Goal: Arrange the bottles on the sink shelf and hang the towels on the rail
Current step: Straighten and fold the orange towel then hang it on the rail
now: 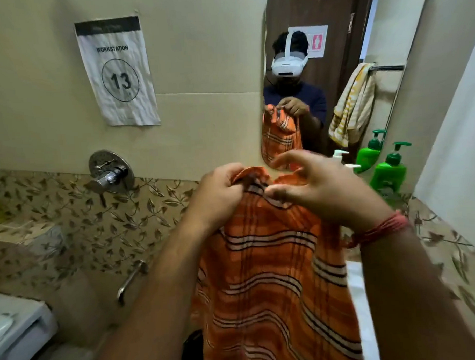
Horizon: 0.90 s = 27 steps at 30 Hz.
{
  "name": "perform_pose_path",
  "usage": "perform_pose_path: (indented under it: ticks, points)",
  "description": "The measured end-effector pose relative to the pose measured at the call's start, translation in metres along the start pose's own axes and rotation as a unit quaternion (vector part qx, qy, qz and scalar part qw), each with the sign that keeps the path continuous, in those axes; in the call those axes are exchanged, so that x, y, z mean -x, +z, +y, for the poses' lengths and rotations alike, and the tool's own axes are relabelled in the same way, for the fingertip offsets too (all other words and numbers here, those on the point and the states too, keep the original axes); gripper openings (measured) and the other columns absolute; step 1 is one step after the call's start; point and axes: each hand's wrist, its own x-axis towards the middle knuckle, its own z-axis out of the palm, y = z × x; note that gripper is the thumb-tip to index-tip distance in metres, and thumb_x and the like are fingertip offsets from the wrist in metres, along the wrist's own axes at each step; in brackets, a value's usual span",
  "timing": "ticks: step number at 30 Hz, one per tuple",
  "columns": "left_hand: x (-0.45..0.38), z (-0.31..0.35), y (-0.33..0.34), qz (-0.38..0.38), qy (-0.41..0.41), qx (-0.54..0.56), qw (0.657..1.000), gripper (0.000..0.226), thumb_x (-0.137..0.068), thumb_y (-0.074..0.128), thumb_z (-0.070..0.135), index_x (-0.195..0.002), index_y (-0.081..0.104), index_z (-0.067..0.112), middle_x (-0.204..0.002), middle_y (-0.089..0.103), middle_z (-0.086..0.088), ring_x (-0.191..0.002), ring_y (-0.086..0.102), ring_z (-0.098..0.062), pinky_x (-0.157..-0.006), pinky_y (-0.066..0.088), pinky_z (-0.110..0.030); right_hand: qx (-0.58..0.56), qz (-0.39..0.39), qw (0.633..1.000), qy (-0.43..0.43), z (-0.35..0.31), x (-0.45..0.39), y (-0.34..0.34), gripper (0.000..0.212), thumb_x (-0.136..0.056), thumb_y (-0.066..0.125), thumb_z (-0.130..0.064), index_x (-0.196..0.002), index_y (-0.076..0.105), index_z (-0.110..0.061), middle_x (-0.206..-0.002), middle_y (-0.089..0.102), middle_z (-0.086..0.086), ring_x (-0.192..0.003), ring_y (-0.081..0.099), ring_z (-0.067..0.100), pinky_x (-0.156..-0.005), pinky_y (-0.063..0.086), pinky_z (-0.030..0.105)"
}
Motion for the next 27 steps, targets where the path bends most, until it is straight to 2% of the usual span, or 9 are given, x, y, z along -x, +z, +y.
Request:
perform_pose_path:
  ticks: [2, 4, 7, 10, 16, 19, 22, 24, 27]
  points:
    - [-0.001, 0.015, 0.005, -0.019, 0.032, 0.024, 0.999, 0.015, -0.094, 0.063, 0.026, -0.082, 0.072, 0.023, -0.077, 0.073, 0.002, -0.073, 0.068, -0.016, -0.066, 0.053, -0.038, 0.012, 0.01, 0.999, -0.041, -0.001, -0.008, 0.023, 0.04, -0.083, 0.072, -0.047, -0.12, 0.06, -0.036, -0.105, 0.065, -0.014, -0.096, 0.062, 0.006, -0.076, 0.051, 0.023]
    - [-0.004, 0.014, 0.003, -0.015, 0.047, -0.016, 0.999, 0.019, -0.093, 0.065, 0.027, -0.076, 0.067, 0.022, -0.068, 0.066, 0.003, -0.066, 0.062, -0.014, -0.06, 0.047, -0.034, 0.01, 0.077, 0.996, -0.045, 0.004, -0.014, 0.03, 0.007, -0.091, 0.066, -0.037, -0.098, 0.066, -0.034, -0.087, 0.066, -0.013, -0.085, 0.063, 0.01, -0.067, 0.048, 0.026]
    - [-0.003, -0.005, -0.01, -0.002, 0.022, -0.167, 0.986, 0.028, -0.085, 0.058, 0.005, -0.067, 0.052, 0.026, -0.062, 0.054, 0.006, -0.068, 0.059, -0.018, -0.054, 0.037, -0.026, 0.015, 0.163, 0.986, -0.018, 0.019, -0.013, 0.02, 0.019, -0.094, 0.059, -0.031, -0.077, 0.064, -0.024, -0.067, 0.06, -0.009, -0.068, 0.057, 0.012, -0.054, 0.039, 0.028]
    - [0.0, -0.017, -0.015, 0.056, -0.031, -0.186, 0.98, 0.029, -0.077, 0.047, -0.006, -0.076, 0.056, 0.021, -0.066, 0.053, 0.005, -0.066, 0.058, -0.025, -0.052, 0.037, -0.029, -0.01, 0.208, 0.978, -0.009, 0.022, -0.009, 0.013, 0.022, -0.093, 0.058, -0.029, -0.078, 0.067, -0.017, -0.067, 0.063, -0.005, -0.066, 0.058, 0.011, -0.056, 0.046, 0.033]
    - [0.001, -0.025, -0.026, 0.136, -0.029, -0.237, 0.961, 0.036, -0.087, 0.046, -0.007, -0.108, 0.066, 0.013, -0.102, 0.057, 0.0, -0.089, 0.054, -0.019, -0.077, 0.041, -0.029, -0.015, 0.202, 0.979, 0.036, 0.024, -0.009, 0.008, 0.027, -0.094, 0.055, -0.033, -0.073, 0.066, -0.02, -0.068, 0.064, -0.006, -0.066, 0.059, 0.012, -0.06, 0.053, 0.039]
    - [0.004, -0.025, -0.029, 0.106, -0.024, -0.071, 0.991, 0.023, -0.104, 0.047, 0.014, -0.109, 0.066, 0.027, -0.103, 0.068, 0.007, -0.094, 0.064, -0.013, -0.076, 0.048, -0.028, -0.008, 0.197, 0.979, 0.057, 0.023, -0.009, 0.007, 0.035, -0.094, 0.054, -0.036, -0.066, 0.063, -0.018, -0.063, 0.063, -0.003, -0.063, 0.06, 0.015, -0.058, 0.053, 0.04]
    - [0.007, -0.015, -0.024, 0.096, -0.043, 0.092, 0.99, 0.02, -0.106, 0.043, 0.041, -0.107, 0.063, 0.039, -0.089, 0.068, 0.01, -0.08, 0.064, -0.012, -0.07, 0.052, -0.034, -0.019, 0.183, 0.981, 0.067, 0.017, -0.01, 0.007, 0.039, -0.095, 0.053, -0.04, -0.069, 0.067, -0.015, -0.062, 0.066, 0.0, -0.063, 0.063, 0.017, -0.058, 0.055, 0.041]
    - [0.01, -0.01, -0.021, 0.07, -0.026, 0.076, 0.994, 0.034, -0.093, 0.042, 0.066, -0.11, 0.06, 0.042, -0.089, 0.065, 0.007, -0.08, 0.064, -0.014, -0.067, 0.054, -0.033, -0.026, 0.175, 0.981, 0.074, 0.014, -0.011, 0.007, 0.04, -0.096, 0.052, -0.042, -0.073, 0.07, -0.015, -0.065, 0.068, 0.0, -0.064, 0.065, 0.017, -0.062, 0.057, 0.043]
    - [0.013, -0.004, -0.021, 0.013, 0.004, -0.107, 0.994, 0.076, -0.062, 0.061, 0.079, -0.128, 0.045, 0.046, -0.113, 0.056, 0.008, -0.101, 0.061, -0.008, -0.081, 0.054, -0.027, -0.029, 0.176, 0.981, 0.082, 0.013, -0.011, 0.003, 0.04, -0.096, 0.051, -0.042, -0.074, 0.071, -0.014, -0.067, 0.069, 0.002, -0.066, 0.065, 0.019, -0.064, 0.058, 0.045]
